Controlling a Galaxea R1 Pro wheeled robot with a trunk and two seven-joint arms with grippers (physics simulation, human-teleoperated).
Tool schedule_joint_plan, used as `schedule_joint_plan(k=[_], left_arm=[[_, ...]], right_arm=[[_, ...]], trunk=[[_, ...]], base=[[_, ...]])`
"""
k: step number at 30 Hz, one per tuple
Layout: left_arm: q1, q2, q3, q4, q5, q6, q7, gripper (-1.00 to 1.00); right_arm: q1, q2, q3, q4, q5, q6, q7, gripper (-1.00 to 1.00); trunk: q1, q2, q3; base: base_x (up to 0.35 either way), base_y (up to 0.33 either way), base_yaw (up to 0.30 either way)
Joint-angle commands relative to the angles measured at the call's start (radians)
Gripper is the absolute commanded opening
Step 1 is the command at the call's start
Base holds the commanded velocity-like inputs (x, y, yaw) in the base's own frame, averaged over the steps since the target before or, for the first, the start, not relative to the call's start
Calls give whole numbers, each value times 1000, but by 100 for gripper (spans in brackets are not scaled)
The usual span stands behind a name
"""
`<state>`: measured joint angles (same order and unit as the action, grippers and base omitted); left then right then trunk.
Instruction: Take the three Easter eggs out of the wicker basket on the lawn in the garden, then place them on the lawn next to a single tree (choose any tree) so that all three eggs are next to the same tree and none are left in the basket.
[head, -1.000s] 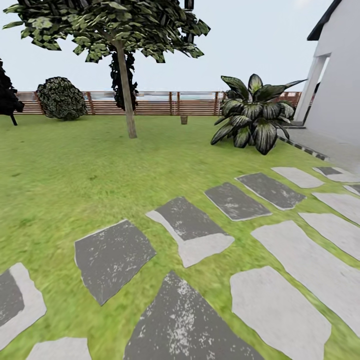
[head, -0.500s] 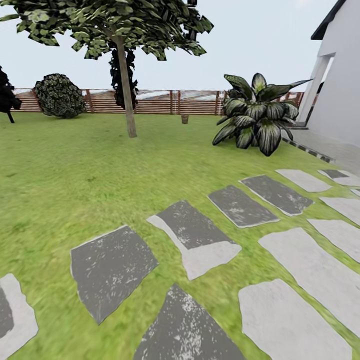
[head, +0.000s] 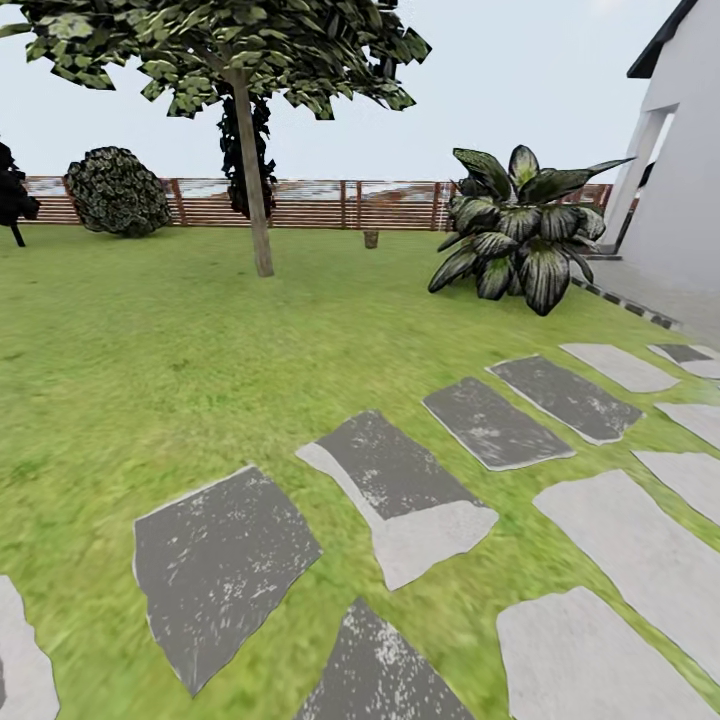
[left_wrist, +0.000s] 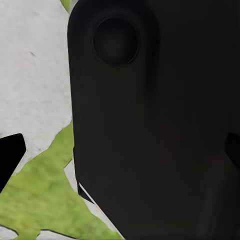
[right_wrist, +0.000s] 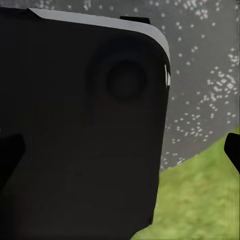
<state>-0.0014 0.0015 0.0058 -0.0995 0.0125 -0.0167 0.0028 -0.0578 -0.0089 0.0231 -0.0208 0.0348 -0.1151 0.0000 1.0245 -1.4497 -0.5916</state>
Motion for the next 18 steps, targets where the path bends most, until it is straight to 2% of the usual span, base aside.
schedule_joint_plan(k=[1,18], left_arm=[[0,0,0,0,1,-2,0,100],[0,0,0,0,1,-2,0,100]], right_arm=[[-1,0,2,1,4,-3,0,100],[-1,0,2,1,4,-3,0,100]], trunk=[[1,0,-1],[1,0,-1]], base=[[303,100,0],[303,100,0]])
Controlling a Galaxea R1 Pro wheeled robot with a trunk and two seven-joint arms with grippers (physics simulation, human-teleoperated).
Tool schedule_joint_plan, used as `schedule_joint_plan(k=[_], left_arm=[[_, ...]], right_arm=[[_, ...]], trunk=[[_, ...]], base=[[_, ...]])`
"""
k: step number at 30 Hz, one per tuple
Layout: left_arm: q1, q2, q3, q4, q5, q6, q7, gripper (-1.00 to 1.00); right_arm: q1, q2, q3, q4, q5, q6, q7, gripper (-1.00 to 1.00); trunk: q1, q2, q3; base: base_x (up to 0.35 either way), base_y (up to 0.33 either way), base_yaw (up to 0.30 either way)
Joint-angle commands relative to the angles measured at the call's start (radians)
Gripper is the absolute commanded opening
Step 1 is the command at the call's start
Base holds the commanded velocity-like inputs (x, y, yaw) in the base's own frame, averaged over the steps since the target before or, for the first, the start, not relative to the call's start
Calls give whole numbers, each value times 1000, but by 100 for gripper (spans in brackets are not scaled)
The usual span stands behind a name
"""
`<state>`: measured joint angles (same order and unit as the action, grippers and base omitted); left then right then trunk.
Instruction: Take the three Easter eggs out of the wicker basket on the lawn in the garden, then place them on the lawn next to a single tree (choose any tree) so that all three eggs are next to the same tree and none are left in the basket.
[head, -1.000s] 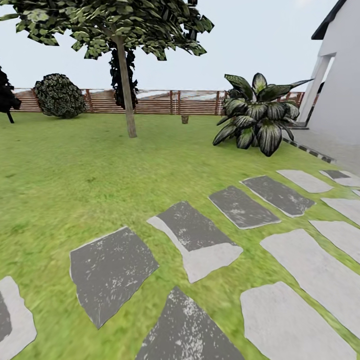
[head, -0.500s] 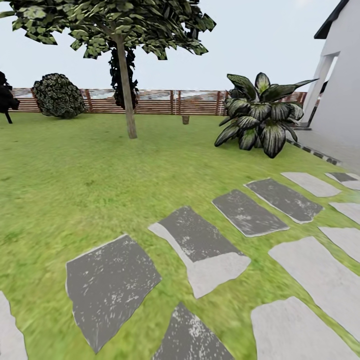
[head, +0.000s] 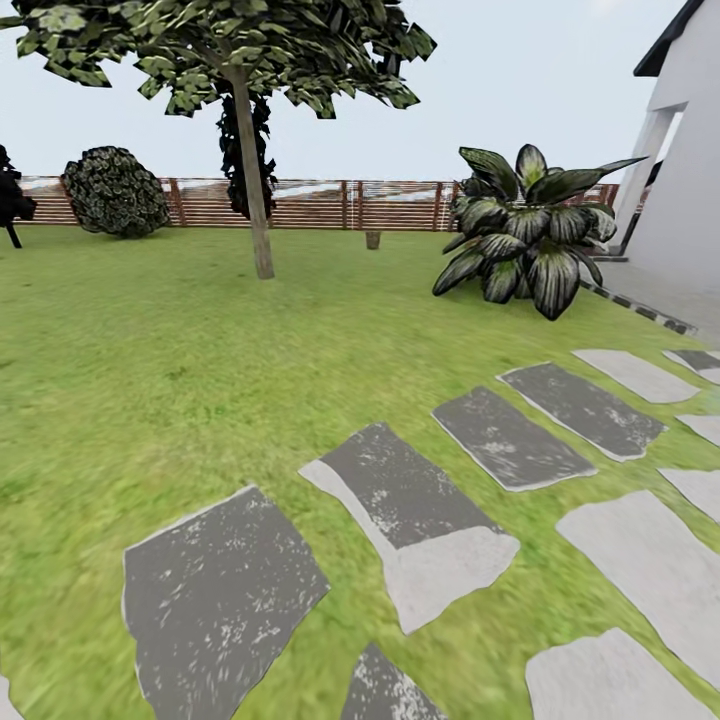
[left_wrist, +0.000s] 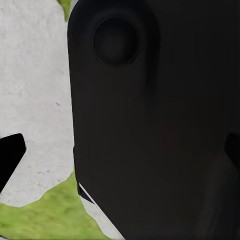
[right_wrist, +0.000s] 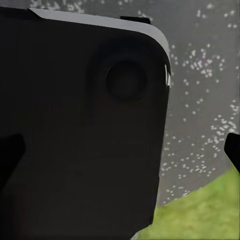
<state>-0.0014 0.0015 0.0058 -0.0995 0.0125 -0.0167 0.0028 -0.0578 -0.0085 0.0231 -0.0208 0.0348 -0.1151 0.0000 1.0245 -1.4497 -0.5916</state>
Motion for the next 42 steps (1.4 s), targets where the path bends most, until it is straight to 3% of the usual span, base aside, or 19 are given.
schedule_joint_plan(k=[1,42], left_arm=[[0,0,0,0,1,-2,0,100],[0,0,0,0,1,-2,0,100]], right_arm=[[-1,0,2,1,4,-3,0,100],[-1,5,3,6,4,-2,5,100]], trunk=[[1,0,-1],[1,0,-1]], base=[[303,100,0],[303,100,0]])
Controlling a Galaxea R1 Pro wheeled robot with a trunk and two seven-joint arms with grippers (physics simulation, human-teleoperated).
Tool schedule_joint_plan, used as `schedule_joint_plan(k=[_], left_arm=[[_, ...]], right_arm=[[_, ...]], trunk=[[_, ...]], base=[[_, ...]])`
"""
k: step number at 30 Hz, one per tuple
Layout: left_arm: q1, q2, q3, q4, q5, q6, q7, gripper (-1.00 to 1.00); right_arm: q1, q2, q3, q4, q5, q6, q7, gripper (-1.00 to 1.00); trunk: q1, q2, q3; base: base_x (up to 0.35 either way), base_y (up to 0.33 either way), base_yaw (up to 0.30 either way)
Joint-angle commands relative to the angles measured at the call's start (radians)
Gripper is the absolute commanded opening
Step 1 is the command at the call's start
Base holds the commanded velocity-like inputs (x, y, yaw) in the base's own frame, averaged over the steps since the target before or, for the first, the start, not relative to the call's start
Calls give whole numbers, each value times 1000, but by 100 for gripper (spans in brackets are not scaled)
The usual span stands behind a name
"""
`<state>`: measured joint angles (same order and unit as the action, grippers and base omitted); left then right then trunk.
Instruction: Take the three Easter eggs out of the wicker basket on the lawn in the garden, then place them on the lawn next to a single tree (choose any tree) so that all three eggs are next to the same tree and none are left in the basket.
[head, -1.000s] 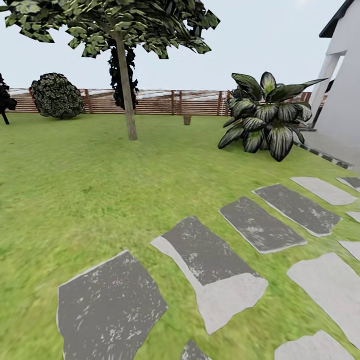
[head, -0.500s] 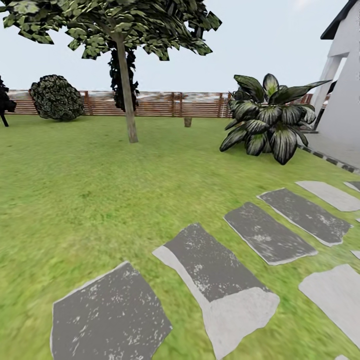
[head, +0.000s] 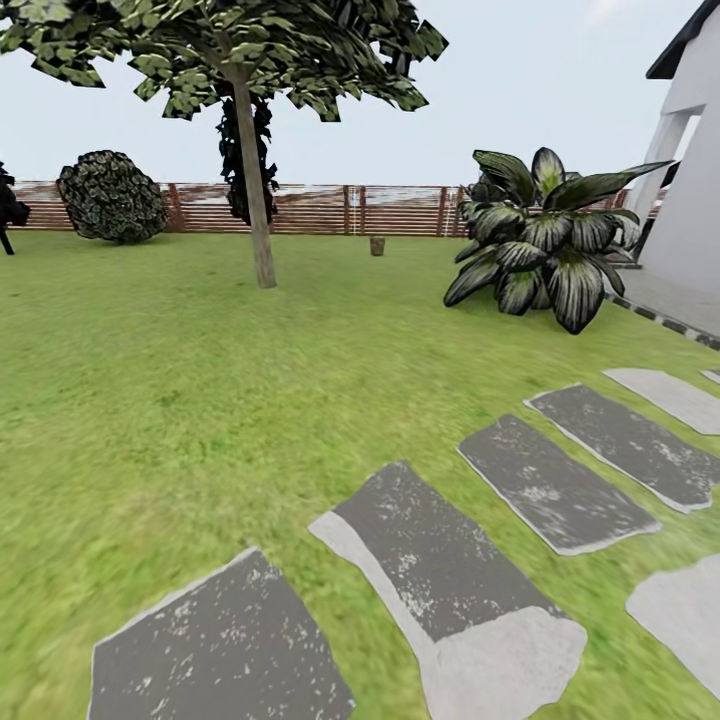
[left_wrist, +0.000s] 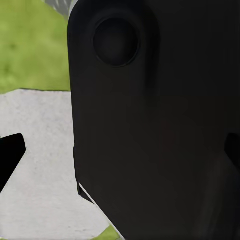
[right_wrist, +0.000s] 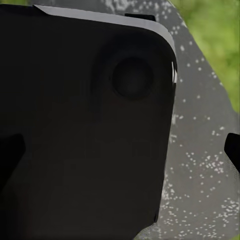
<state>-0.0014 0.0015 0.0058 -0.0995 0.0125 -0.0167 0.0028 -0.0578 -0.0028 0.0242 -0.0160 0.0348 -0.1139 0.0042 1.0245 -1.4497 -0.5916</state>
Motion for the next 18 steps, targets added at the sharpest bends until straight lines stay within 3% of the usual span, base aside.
schedule_joint_plan(k=[1,18], left_arm=[[0,0,0,0,1,-2,0,100],[0,0,1,0,1,-2,0,100]], right_arm=[[-1,0,2,1,4,-3,0,100],[-1,0,2,1,3,-4,0,100]], trunk=[[1,0,-1],[1,0,-1]], base=[[303,100,0],[303,100,0]])
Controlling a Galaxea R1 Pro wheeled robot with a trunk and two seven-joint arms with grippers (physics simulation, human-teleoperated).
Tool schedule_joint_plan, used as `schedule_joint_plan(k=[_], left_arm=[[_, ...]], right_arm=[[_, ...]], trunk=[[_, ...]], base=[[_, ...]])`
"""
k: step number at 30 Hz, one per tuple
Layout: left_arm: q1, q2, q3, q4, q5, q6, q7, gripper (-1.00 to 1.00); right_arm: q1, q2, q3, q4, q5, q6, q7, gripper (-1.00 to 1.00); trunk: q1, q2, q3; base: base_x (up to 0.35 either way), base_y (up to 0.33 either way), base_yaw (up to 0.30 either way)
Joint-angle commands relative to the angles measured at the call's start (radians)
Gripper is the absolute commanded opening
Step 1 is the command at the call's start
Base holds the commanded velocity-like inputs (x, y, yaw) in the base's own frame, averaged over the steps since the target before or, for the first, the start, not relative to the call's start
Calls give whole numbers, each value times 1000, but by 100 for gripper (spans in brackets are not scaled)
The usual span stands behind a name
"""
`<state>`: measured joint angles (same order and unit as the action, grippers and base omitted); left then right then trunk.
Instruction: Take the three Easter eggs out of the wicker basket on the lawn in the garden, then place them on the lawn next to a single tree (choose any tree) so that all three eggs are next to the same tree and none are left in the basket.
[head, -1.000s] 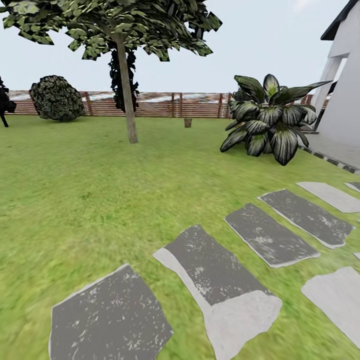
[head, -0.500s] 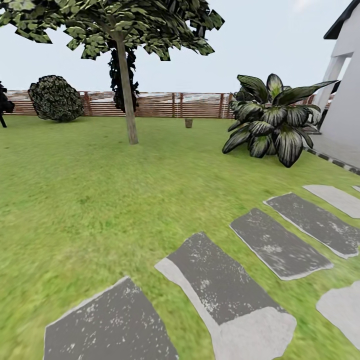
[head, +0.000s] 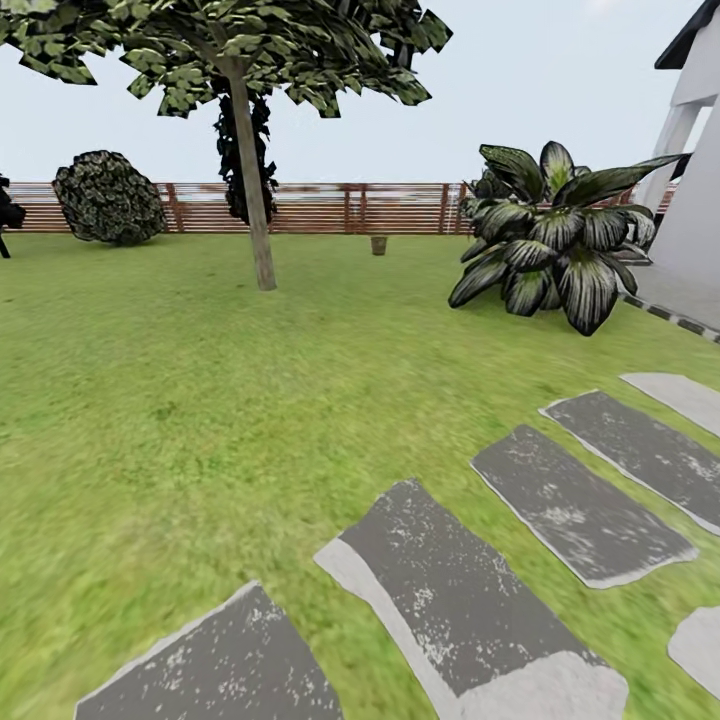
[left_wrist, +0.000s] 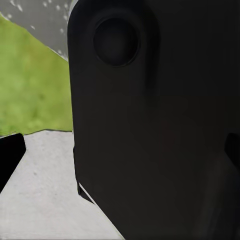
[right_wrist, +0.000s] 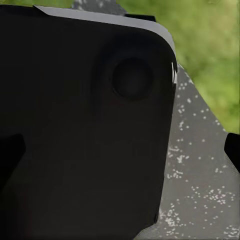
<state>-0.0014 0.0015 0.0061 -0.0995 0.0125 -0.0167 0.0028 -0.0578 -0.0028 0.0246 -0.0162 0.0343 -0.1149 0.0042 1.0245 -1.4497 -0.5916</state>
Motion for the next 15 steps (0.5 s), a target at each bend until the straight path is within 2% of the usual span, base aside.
schedule_joint_plan(k=[1,12,15], left_arm=[[0,0,0,0,1,-2,0,100],[0,0,0,0,1,-2,0,100],[0,0,0,0,1,-2,0,100]], right_arm=[[-1,0,2,1,3,-3,0,100],[-1,0,1,1,2,-3,2,100],[-1,-1,1,1,2,-3,3,100]], trunk=[[0,0,-1],[0,0,-1],[0,0,-1]], base=[[303,100,0],[303,100,-3],[303,99,-177]])
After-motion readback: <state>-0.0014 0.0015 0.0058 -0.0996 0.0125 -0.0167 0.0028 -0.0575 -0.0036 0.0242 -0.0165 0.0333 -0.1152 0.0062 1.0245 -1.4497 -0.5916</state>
